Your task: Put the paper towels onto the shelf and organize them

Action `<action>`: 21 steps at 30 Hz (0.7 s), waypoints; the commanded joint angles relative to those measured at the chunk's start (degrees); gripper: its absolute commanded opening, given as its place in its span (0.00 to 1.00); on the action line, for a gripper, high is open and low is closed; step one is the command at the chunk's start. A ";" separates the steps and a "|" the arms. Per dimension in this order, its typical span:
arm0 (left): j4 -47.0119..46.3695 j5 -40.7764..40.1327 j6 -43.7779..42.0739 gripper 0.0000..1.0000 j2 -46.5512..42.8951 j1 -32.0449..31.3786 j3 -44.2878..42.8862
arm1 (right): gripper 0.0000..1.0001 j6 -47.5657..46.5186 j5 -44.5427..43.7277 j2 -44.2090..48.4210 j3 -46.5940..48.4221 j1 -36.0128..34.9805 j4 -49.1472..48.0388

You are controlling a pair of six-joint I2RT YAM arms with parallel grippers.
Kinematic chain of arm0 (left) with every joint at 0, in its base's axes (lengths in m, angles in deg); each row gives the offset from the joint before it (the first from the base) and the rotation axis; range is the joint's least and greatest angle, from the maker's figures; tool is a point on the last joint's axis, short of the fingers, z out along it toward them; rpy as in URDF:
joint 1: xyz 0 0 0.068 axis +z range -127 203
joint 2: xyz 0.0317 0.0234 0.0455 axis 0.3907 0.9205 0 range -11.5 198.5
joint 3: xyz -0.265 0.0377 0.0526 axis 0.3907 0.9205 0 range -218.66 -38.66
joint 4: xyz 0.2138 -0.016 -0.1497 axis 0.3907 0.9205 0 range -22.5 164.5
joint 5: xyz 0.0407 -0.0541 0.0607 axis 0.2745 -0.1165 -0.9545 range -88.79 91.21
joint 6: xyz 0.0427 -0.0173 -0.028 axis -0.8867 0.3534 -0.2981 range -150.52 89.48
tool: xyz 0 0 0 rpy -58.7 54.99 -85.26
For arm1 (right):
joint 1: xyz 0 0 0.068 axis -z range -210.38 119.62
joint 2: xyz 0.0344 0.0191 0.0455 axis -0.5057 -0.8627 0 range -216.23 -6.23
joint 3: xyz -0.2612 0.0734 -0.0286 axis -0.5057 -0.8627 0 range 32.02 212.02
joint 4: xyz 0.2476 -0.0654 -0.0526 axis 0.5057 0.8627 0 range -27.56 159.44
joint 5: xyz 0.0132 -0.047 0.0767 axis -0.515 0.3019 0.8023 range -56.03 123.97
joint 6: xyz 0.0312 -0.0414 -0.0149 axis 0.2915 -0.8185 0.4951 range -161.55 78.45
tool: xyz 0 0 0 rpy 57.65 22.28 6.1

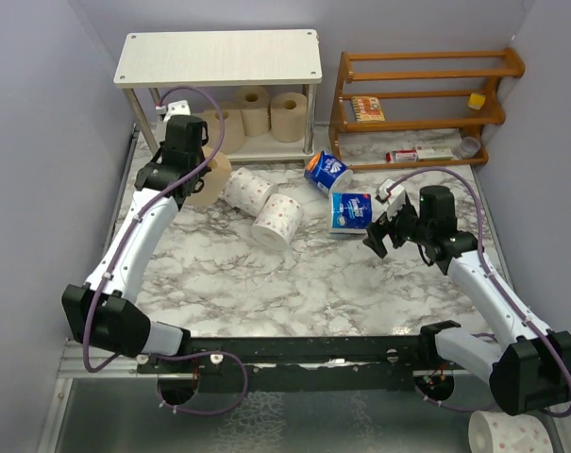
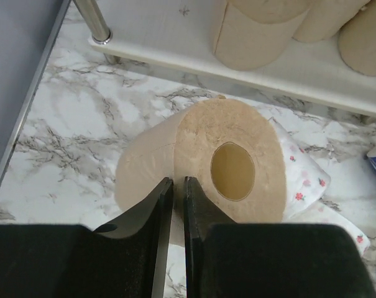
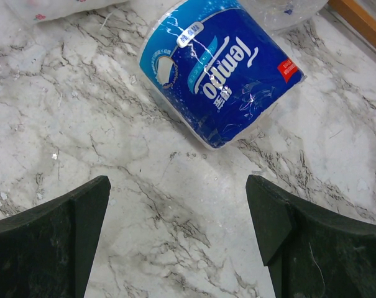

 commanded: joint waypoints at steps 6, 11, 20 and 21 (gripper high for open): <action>-10.90 7.34 1.17 0.00 7.24 5.38 0.28 | 0.92 -0.13 0.19 -0.45 -0.41 0.19 -0.48; -13.15 7.03 0.30 0.00 13.80 5.86 -7.61 | 0.92 0.41 0.41 -1.43 -0.10 0.19 -0.15; -13.41 -2.57 -4.92 0.00 25.49 6.01 -20.84 | 0.92 0.12 -0.22 -3.49 -0.23 0.22 -0.31; -13.71 -3.79 -5.49 0.00 26.57 6.07 -22.05 | 0.92 0.18 -0.27 -3.81 -0.19 0.20 -0.28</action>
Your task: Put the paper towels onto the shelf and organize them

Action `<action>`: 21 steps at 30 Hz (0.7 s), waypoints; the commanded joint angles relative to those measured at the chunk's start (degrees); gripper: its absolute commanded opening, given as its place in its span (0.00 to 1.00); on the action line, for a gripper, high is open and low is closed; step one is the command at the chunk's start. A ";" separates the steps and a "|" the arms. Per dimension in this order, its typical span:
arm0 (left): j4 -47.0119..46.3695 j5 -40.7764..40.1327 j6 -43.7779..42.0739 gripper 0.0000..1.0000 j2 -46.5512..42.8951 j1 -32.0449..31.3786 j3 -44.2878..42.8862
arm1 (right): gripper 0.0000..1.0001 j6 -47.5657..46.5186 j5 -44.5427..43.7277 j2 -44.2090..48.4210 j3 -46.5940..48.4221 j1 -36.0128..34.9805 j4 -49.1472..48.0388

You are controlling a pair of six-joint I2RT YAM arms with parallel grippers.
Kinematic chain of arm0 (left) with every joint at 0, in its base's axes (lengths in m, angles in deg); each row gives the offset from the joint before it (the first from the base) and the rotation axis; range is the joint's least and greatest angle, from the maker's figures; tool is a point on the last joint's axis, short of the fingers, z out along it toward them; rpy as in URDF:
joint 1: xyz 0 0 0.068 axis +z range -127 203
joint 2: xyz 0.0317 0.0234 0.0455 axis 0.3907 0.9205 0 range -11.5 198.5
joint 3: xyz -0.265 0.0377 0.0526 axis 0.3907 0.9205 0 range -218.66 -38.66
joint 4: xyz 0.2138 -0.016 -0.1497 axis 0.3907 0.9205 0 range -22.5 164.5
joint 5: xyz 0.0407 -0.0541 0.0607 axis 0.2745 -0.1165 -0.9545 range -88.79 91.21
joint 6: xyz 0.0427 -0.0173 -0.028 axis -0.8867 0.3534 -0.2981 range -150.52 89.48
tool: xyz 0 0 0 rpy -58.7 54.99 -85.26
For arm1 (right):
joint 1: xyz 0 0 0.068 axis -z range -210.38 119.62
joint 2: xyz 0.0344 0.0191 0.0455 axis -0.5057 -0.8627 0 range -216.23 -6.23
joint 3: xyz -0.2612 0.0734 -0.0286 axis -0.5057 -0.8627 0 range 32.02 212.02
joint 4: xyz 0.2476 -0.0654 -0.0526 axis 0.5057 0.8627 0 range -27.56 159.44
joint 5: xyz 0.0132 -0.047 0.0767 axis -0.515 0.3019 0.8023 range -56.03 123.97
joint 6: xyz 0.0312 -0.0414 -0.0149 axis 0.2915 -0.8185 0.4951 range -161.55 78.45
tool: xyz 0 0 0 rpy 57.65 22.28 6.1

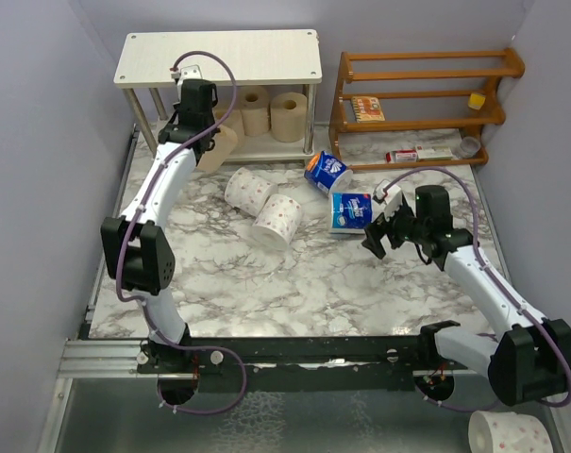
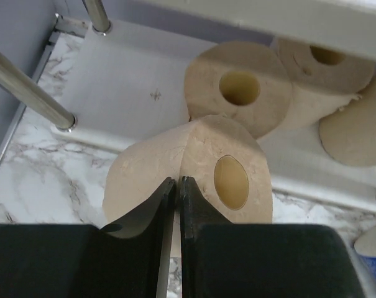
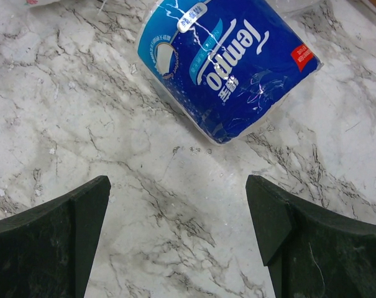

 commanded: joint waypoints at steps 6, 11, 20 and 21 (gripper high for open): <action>-9.29 -12.96 -6.99 0.00 8.21 0.85 -8.64 | 0.92 -0.06 -0.80 -2.15 -0.23 0.17 -0.29; -13.67 -19.97 -12.82 0.00 12.26 0.98 -11.48 | 0.92 -0.09 -1.13 -2.92 -0.10 0.17 -0.49; -25.48 -24.45 -19.64 0.00 15.84 1.66 -5.64 | 0.91 -0.32 -1.65 -4.36 0.06 0.17 -0.44; -26.41 -24.58 -19.68 0.00 16.30 1.76 -4.60 | 0.91 -0.33 -1.67 -4.36 0.12 0.17 -0.52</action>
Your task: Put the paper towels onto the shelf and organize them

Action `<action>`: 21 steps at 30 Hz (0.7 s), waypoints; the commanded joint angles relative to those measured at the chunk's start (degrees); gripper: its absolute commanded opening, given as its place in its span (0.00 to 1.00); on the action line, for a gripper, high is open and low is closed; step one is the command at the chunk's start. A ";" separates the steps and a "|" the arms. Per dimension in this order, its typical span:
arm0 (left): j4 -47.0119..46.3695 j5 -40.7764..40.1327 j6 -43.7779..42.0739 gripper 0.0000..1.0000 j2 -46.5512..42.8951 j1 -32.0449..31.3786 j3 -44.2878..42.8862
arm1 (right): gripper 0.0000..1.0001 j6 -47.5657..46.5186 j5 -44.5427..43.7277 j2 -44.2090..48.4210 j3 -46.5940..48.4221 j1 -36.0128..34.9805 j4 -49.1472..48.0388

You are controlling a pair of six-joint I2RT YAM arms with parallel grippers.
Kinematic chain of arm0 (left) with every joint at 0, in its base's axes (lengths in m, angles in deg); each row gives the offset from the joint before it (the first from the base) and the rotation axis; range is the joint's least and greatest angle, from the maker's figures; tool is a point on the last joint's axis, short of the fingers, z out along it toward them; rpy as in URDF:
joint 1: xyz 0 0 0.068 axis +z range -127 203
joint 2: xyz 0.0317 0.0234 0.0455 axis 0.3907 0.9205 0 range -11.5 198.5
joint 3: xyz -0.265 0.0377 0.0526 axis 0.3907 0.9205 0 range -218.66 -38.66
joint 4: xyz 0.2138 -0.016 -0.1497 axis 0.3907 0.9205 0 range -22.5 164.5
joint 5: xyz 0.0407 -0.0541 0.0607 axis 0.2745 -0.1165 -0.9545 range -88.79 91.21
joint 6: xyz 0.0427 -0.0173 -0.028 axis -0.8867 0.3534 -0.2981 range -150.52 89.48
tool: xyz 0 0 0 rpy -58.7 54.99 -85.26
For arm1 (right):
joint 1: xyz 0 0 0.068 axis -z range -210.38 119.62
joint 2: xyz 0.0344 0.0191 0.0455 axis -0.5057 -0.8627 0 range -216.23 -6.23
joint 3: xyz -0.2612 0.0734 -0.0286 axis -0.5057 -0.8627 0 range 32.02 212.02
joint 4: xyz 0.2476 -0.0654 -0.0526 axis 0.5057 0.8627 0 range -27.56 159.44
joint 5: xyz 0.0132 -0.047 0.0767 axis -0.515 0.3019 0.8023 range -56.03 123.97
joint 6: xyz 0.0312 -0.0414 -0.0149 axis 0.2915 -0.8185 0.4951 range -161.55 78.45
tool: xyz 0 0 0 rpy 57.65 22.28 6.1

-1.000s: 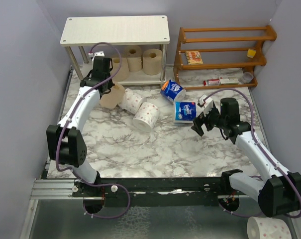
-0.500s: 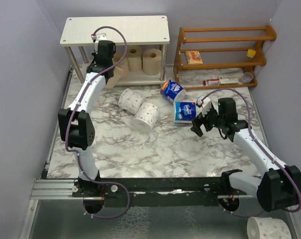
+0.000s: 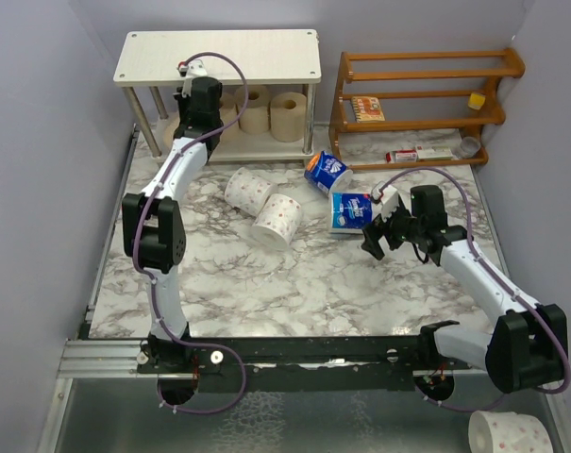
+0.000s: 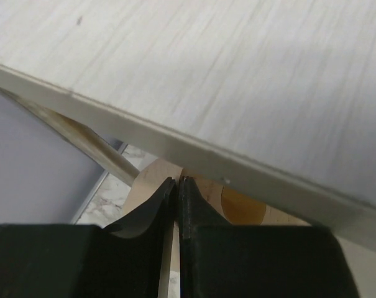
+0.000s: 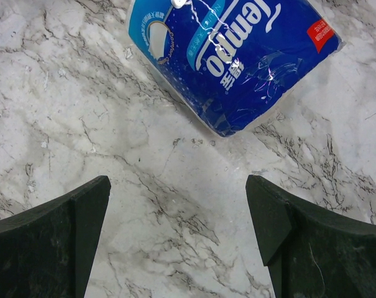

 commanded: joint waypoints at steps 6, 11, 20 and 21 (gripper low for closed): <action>-11.83 -8.13 -3.95 0.00 4.55 1.14 4.84 | 0.91 -0.24 -1.01 0.39 0.11 0.17 -0.49; -11.25 -9.35 -3.24 0.00 5.46 1.62 4.77 | 0.91 -0.19 -0.91 0.50 0.10 0.17 -0.43; -8.06 -13.41 -3.22 0.57 3.63 1.66 3.42 | 0.91 -0.16 -0.57 0.89 0.25 0.17 -0.33; -8.05 -13.43 -3.44 0.61 2.84 1.63 3.77 | 0.91 -0.22 -0.56 0.97 0.25 0.17 -0.41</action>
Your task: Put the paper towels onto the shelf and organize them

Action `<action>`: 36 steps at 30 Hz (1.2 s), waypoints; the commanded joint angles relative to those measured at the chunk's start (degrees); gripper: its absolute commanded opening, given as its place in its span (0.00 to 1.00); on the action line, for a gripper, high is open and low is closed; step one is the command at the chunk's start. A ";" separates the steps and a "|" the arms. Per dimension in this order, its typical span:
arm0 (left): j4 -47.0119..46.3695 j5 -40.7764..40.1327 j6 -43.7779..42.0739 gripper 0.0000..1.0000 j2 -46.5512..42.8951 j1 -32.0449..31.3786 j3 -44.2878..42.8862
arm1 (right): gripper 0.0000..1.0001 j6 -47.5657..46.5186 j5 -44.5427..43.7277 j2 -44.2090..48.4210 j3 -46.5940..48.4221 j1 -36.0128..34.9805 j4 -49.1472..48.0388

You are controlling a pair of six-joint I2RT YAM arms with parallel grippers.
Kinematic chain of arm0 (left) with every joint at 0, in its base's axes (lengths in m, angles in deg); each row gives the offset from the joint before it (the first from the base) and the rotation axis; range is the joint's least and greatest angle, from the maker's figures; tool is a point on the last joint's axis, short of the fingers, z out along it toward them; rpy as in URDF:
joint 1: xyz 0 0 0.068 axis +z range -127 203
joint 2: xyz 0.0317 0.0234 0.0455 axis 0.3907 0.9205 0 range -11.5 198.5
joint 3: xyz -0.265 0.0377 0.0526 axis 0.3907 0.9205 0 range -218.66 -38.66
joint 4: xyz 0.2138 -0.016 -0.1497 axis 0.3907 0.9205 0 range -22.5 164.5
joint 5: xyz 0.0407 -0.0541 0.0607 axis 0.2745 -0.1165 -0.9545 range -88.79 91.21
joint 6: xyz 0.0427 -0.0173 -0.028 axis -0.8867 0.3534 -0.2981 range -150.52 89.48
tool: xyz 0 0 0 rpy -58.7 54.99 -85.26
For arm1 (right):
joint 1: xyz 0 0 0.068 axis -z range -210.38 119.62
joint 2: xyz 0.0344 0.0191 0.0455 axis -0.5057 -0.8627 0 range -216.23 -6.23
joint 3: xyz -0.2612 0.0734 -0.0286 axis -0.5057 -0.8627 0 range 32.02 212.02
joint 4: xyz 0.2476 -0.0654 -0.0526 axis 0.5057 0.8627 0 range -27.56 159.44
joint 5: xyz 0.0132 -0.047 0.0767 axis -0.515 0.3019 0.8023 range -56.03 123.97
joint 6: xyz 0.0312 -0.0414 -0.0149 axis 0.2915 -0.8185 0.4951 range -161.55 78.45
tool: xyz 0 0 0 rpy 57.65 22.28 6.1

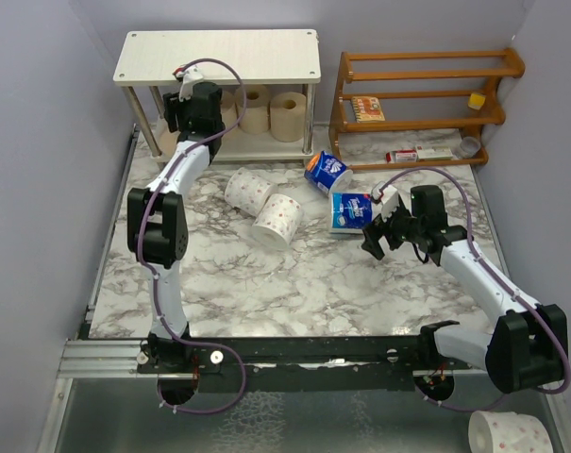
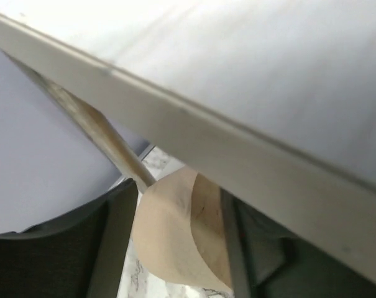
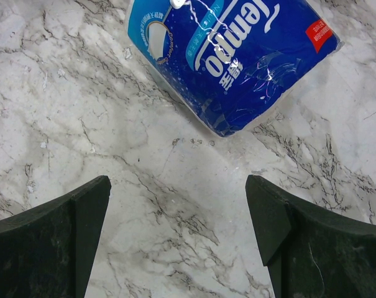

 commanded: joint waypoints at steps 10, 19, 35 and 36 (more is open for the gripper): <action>9.39 -3.39 2.11 0.67 -11.57 -0.52 4.71 | 0.91 -0.18 0.30 2.64 0.25 0.17 -0.15; 13.40 8.61 6.72 0.66 -30.15 -1.64 17.60 | 0.91 -0.19 -0.22 3.37 0.17 0.19 -0.21; 13.77 53.01 20.03 0.72 -17.55 1.53 13.46 | 0.95 0.10 -3.20 2.25 -0.10 1.13 -1.17; 15.51 52.74 20.05 0.70 -15.91 1.74 10.84 | 0.95 0.11 -3.29 2.19 -0.14 1.14 -1.27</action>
